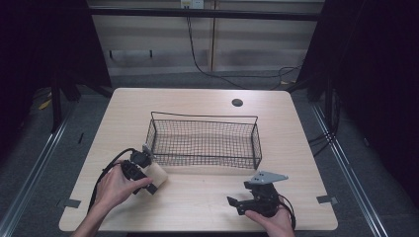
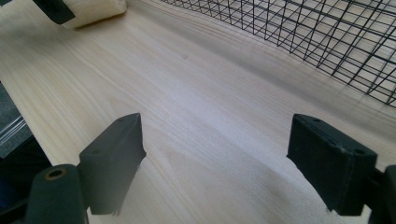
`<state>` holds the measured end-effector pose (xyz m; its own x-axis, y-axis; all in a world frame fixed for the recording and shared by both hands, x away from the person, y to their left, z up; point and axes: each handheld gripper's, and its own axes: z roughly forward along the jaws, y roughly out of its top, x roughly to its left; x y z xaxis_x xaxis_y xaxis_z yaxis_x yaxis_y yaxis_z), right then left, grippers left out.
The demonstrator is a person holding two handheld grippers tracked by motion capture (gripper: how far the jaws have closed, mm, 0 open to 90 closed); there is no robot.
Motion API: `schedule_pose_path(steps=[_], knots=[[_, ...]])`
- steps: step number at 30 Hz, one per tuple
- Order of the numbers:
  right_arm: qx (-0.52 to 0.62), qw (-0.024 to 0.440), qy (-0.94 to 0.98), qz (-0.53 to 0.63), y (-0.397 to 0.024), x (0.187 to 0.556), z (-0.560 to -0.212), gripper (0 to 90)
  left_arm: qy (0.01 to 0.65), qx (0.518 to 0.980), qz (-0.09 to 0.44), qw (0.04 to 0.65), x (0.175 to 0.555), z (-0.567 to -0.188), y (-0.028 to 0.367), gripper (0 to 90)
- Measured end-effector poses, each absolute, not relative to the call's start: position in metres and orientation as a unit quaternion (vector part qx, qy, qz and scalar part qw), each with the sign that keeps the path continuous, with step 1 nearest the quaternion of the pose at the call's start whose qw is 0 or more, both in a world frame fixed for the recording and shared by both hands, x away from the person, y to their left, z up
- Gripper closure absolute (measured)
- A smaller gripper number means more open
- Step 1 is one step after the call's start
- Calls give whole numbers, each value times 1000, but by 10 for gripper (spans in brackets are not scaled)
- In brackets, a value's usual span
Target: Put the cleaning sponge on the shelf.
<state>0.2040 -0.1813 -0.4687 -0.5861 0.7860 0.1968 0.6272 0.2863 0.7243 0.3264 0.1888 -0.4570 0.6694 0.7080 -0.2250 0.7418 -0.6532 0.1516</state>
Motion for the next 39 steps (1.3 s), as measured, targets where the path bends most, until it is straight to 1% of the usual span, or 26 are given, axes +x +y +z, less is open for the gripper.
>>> schedule_pose_path(steps=[7, 12, 22, 30, 39], knots=[[443, 98, 796, 400, -181, 204, -469, 180, 398, 908, -72, 107, 323, -455, 187, 315], [445, 99, 796, 400, -181, 204, -469, 180, 401, 907, -68, 113, 321, -451, 187, 317], [444, 99, 796, 399, -181, 204, -469, 180, 389, 910, -81, 119, 318, -445, 188, 319], [443, 101, 796, 399, -182, 203, -468, 180, 379, 910, -89, 143, 315, -436, 191, 319], [445, 102, 795, 400, -183, 204, -467, 180, 372, 911, -89, 154, 312, -429, 192, 318]])
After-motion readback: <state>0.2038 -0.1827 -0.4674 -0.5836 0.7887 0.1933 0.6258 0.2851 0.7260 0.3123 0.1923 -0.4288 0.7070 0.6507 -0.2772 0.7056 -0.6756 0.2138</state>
